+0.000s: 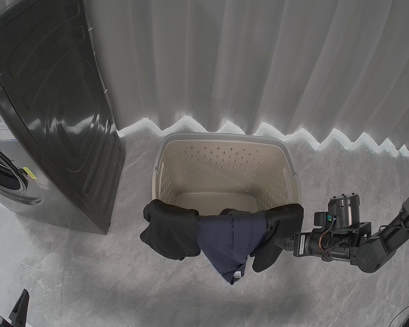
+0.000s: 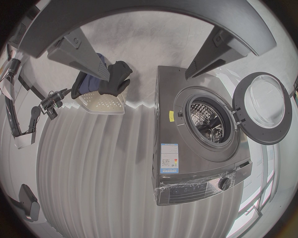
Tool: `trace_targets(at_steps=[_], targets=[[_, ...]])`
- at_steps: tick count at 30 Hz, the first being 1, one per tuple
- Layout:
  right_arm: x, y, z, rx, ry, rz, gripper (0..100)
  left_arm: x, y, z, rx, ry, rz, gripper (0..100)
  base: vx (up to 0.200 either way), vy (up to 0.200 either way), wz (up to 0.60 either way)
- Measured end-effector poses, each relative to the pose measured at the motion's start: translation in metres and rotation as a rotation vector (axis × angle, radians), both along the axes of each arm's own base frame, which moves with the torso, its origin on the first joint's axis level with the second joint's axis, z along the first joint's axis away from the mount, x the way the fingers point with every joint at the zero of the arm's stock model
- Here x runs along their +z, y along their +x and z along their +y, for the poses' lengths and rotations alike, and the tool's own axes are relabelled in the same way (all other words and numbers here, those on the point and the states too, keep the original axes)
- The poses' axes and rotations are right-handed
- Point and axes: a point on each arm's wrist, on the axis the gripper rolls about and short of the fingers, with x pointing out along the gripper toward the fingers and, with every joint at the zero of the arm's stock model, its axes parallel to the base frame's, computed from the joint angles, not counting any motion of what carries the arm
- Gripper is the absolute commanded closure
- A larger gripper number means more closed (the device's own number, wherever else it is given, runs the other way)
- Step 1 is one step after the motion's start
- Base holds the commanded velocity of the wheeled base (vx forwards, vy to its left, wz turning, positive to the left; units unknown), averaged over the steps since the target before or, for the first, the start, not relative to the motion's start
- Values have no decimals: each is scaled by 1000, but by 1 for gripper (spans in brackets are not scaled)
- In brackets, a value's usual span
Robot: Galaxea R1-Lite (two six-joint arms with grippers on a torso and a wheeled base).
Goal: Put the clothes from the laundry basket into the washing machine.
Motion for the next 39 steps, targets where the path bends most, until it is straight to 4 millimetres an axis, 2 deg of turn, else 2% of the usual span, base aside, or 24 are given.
trace_targets(at_steps=[15,16,30,39], targets=[[-16,44,6,-38,-3,-20,0,0,0,0,0,0,0,0,0,0,0],[-17,46,6,-40,-2,-21,100,0,0,0,0,0,0,0,0,0,0],[-18,49,12,-17,30,-66,100,0,0,0,0,-1,0,0,0,0,0],[-14,25,5,11,44,-78,100,0,0,0,0,-1,0,0,0,0,0]])
